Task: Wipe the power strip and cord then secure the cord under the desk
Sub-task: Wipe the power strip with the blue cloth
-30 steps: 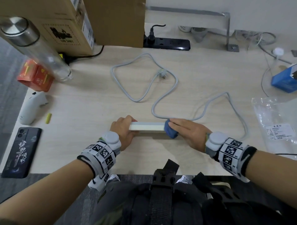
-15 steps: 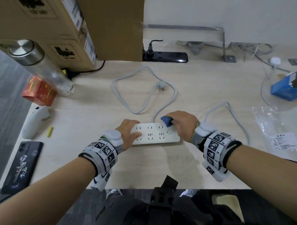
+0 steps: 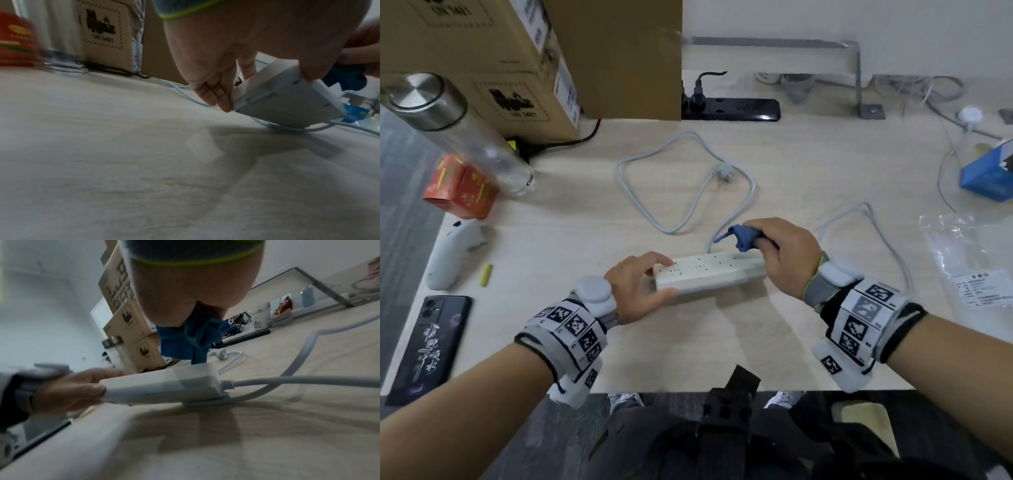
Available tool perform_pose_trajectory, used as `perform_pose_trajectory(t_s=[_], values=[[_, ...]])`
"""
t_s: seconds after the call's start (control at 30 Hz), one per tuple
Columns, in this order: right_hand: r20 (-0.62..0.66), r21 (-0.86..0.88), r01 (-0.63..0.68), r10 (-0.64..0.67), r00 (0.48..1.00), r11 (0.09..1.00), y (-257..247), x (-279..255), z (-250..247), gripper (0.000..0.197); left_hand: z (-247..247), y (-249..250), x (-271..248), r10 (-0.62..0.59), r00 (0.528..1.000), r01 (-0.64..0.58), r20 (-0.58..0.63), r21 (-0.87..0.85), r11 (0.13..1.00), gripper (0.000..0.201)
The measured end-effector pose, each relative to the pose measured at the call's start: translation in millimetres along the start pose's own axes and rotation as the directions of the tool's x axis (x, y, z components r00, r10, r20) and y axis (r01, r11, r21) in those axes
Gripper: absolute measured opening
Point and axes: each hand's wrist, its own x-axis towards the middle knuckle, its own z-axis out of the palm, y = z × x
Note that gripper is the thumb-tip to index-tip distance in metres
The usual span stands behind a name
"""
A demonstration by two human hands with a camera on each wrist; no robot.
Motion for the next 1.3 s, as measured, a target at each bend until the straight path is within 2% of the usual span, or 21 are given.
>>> perform_pose_trajectory(t_s=[0.07,0.23,0.33,0.43,0.57,0.63,0.73,0.87,0.93,1.0,1.1,1.13,1.2,1.3], values=[[-0.048,0.024,0.033,-0.032,0.998,0.999,-1.1,-2.2,-2.7,0.03,-0.5,-2.6,-0.5,0.027,0.999,-0.027,-0.022,-0.015,1.0,0.061],[0.113,-0.007,0.054,-0.053,0.992,0.999,-0.2,-1.9,5.2,0.023,-2.3,3.9,8.3,0.035,0.995,-0.034,-0.098,0.012,0.999,0.051],[0.14,-0.02,-0.03,0.033,0.99,0.999,5.8,1.3,15.0,0.021,-0.2,6.0,11.1,0.005,0.999,-0.002,-0.039,0.076,0.997,0.049],[0.159,-0.076,-0.15,0.16,0.974,0.986,9.5,4.1,20.0,0.031,1.7,9.9,14.2,-0.026,0.999,0.022,0.035,0.121,0.992,0.048],[0.183,-0.081,-0.19,0.202,0.962,0.978,6.7,3.7,12.9,0.033,1.9,12.3,13.8,-0.029,0.996,0.028,-0.085,-0.014,1.0,0.03],[0.131,-0.077,-0.141,0.15,0.98,0.987,1.7,1.0,3.8,0.033,0.8,14.0,10.5,-0.006,0.994,-0.003,-0.113,-0.084,0.996,0.027],[0.084,-0.061,-0.014,0.019,0.996,0.998,-6.6,-5.8,-9.3,0.03,1.6,15.1,4.4,0.009,0.998,-0.016,-0.061,-0.117,0.993,0.025],[0.25,-0.13,0.02,0.014,0.968,0.991,-1.7,-16.4,-5.1,0.029,4.5,11.8,2.5,-0.006,1.0,0.008,0.024,-0.074,0.997,0.025],[0.277,-0.147,-0.002,0.043,0.96,0.989,2.7,-22.1,-2.4,0.029,7.6,11.1,1.8,-0.007,0.999,0.009,0.037,-0.043,0.999,0.025],[0.219,-0.095,-0.014,0.034,0.975,0.995,1.4,-25.8,-5.8,0.028,9.3,9.2,0.8,-0.027,0.999,0.028,0.035,-0.022,0.999,0.026],[0.04,-0.125,0.137,-0.133,0.99,0.983,5.0,-33.1,-6.8,0.03,12.1,4.5,-0.4,-0.05,0.999,0.051,0.02,-0.061,0.997,0.027],[0.051,-0.171,0.189,-0.182,0.982,0.967,11.5,-37.8,-3.6,0.033,14.1,3.4,-0.4,-0.049,0.999,0.05,0.01,-0.083,0.995,0.027],[0.169,-0.256,0.282,-0.244,0.955,0.925,29.2,-49.3,8.4,0.048,17.7,2.1,-0.8,-0.057,0.998,0.056,-0.009,-0.114,0.992,0.028],[0.301,-0.351,0.335,-0.234,0.925,0.874,37.8,-61.8,26.9,0.06,18.5,-1.2,0.7,-0.082,0.997,0.08,-0.012,-0.098,0.992,0.027]])
